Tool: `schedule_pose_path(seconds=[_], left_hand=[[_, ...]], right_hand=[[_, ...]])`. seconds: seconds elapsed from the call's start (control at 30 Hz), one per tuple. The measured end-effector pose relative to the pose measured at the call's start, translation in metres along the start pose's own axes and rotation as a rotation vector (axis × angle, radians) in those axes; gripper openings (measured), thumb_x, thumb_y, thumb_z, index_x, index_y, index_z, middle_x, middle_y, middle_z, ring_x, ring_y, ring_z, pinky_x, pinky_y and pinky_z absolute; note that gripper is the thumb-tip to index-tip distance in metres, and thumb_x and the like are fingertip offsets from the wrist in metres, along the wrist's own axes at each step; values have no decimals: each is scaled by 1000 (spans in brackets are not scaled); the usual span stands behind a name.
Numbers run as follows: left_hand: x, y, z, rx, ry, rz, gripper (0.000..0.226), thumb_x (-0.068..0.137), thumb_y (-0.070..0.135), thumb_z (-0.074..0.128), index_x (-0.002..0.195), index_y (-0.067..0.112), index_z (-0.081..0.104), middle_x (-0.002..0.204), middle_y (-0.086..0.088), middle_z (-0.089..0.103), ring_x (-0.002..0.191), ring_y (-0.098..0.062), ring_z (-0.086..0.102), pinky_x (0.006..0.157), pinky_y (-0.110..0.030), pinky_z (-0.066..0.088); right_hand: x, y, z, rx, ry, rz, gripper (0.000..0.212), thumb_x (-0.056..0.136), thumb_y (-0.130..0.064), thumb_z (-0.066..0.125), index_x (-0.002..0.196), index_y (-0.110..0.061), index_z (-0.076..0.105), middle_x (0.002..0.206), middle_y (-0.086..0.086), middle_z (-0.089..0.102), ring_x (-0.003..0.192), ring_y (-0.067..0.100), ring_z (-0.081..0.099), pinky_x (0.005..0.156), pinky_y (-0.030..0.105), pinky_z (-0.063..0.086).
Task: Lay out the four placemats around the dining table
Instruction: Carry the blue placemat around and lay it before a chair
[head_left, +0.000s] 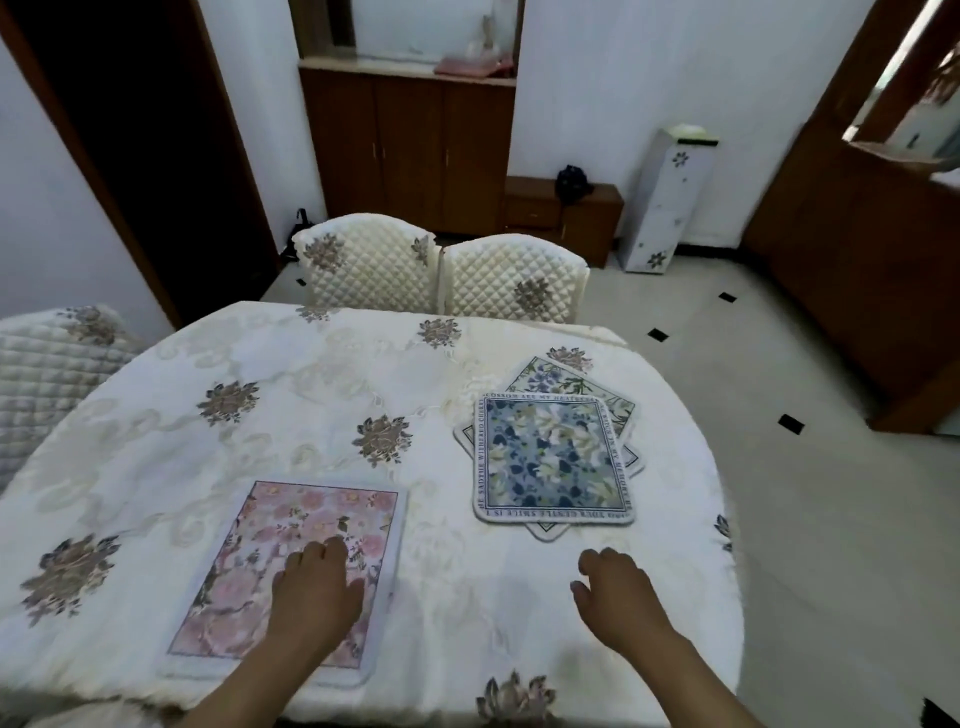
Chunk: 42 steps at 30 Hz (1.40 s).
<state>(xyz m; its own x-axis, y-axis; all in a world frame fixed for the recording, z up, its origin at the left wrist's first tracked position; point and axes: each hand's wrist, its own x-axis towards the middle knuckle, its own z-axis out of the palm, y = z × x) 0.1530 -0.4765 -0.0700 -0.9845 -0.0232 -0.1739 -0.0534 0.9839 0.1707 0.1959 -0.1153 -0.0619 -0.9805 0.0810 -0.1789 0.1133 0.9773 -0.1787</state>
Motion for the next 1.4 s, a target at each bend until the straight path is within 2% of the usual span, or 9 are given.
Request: schedule_pose_path(seconds=[0.1, 0.23, 0.43, 0.6, 0.77, 1.07, 1.27, 1.4], left_hand=[[-27, 60, 8, -19, 0, 5, 42, 87, 46, 55, 119, 20, 53, 114, -5, 58, 105, -26, 54, 80, -38, 48], [-52, 121, 4, 11, 12, 17, 38, 87, 46, 54, 116, 21, 52, 110, -3, 58, 103, -26, 53, 82, -38, 47], [-50, 173, -18, 34, 89, 100, 37, 91, 44, 49, 120, 21, 49, 112, -1, 60, 107, -26, 54, 85, -38, 45], [-40, 215, -24, 77, 117, 105, 32, 91, 43, 50, 112, 19, 53, 106, -1, 62, 103, -26, 56, 84, -38, 43], [-26, 261, -10, 90, 133, 22, 30, 90, 47, 49, 107, 23, 54, 101, 2, 61, 99, -23, 56, 82, -37, 42], [-41, 369, 25, 54, 149, -304, 31, 89, 46, 52, 103, 19, 57, 94, 0, 63, 93, -25, 58, 76, -37, 42], [-60, 402, 29, 2, 172, -427, 30, 91, 45, 50, 106, 20, 53, 96, 0, 59, 93, -25, 54, 73, -35, 38], [-67, 408, 28, -124, 226, -467, 28, 92, 43, 50, 105, 19, 55, 97, 0, 61, 92, -22, 56, 74, -34, 45]], right_hand=[[-8, 55, -25, -28, -7, -41, 28, 93, -38, 46, 110, -18, 55, 105, 4, 58, 101, 26, 55, 80, 35, 44], [-8, 105, -55, -59, 1, -61, 26, 94, -36, 46, 110, -18, 54, 107, 5, 58, 103, 26, 54, 82, 37, 44], [-1, 137, -89, -95, 29, -71, 28, 93, -36, 46, 111, -16, 54, 109, 6, 60, 105, 28, 54, 86, 38, 43], [13, 169, -107, -90, 54, -99, 27, 93, -37, 48, 109, -15, 55, 107, 6, 60, 104, 29, 55, 82, 37, 42], [59, 213, -111, -54, 57, -196, 27, 92, -38, 48, 107, -17, 55, 104, 4, 60, 100, 26, 55, 72, 34, 35], [155, 284, -139, -70, -74, -516, 28, 93, -36, 47, 110, -15, 55, 108, 7, 60, 103, 28, 54, 79, 34, 40], [188, 284, -154, -66, -95, -630, 27, 93, -37, 50, 109, -16, 55, 109, 8, 60, 104, 29, 55, 84, 37, 48], [198, 275, -157, -46, -133, -635, 28, 91, -38, 52, 108, -16, 57, 110, 7, 63, 104, 28, 57, 82, 35, 48]])
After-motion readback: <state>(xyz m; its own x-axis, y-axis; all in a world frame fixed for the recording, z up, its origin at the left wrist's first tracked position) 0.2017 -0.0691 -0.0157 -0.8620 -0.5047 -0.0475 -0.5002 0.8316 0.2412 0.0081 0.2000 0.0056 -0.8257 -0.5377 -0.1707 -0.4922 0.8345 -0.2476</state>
